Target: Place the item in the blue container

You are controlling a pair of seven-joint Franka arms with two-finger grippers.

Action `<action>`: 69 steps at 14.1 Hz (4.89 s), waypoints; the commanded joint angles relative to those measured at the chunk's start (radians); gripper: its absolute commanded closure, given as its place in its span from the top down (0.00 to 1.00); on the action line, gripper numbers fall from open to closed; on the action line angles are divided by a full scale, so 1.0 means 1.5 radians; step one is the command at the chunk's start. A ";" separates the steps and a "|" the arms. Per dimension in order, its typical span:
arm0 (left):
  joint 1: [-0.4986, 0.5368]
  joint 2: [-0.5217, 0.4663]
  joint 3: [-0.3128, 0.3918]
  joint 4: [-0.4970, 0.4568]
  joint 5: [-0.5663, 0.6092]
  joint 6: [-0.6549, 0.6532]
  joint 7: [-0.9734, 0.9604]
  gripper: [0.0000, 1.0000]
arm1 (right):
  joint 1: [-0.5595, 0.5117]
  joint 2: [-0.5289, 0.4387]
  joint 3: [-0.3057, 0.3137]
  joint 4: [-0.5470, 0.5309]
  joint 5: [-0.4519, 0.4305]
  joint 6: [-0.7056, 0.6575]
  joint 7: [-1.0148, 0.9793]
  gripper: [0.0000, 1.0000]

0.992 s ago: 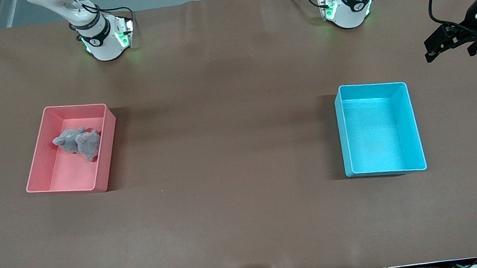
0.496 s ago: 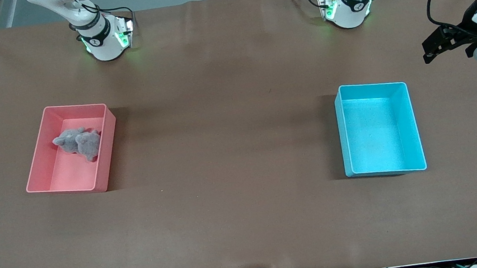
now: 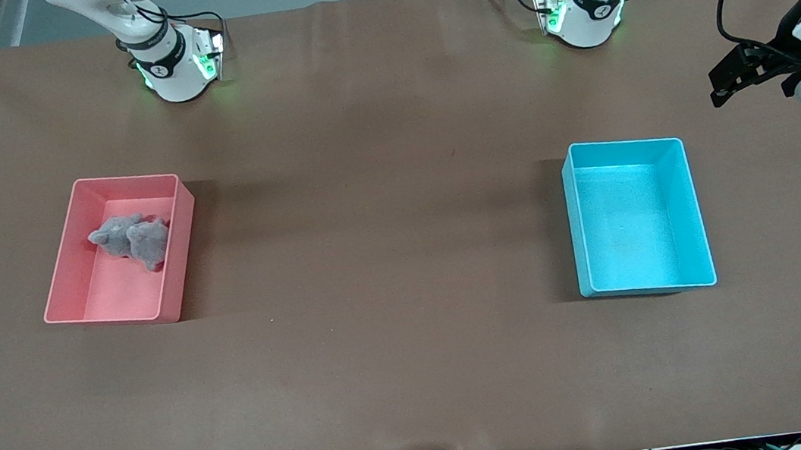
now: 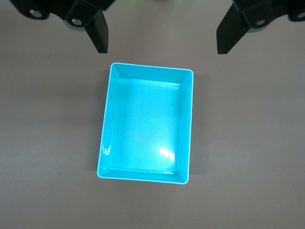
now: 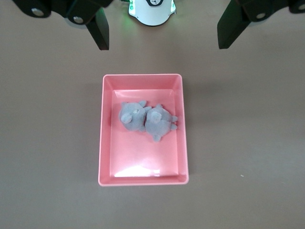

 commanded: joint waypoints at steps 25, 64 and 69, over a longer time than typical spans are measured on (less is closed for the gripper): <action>-0.002 0.019 -0.024 0.010 0.010 0.005 -0.006 1.00 | 0.023 0.172 0.009 -0.552 0.050 0.710 0.198 0.98; -0.192 0.269 -0.029 -0.073 -0.140 0.185 -0.629 1.00 | 0.552 0.455 0.008 -0.079 0.112 0.629 1.106 1.00; -0.276 0.333 -0.029 -0.065 -0.188 0.298 -0.784 1.00 | 0.477 0.375 0.005 -0.049 0.096 0.494 0.942 1.00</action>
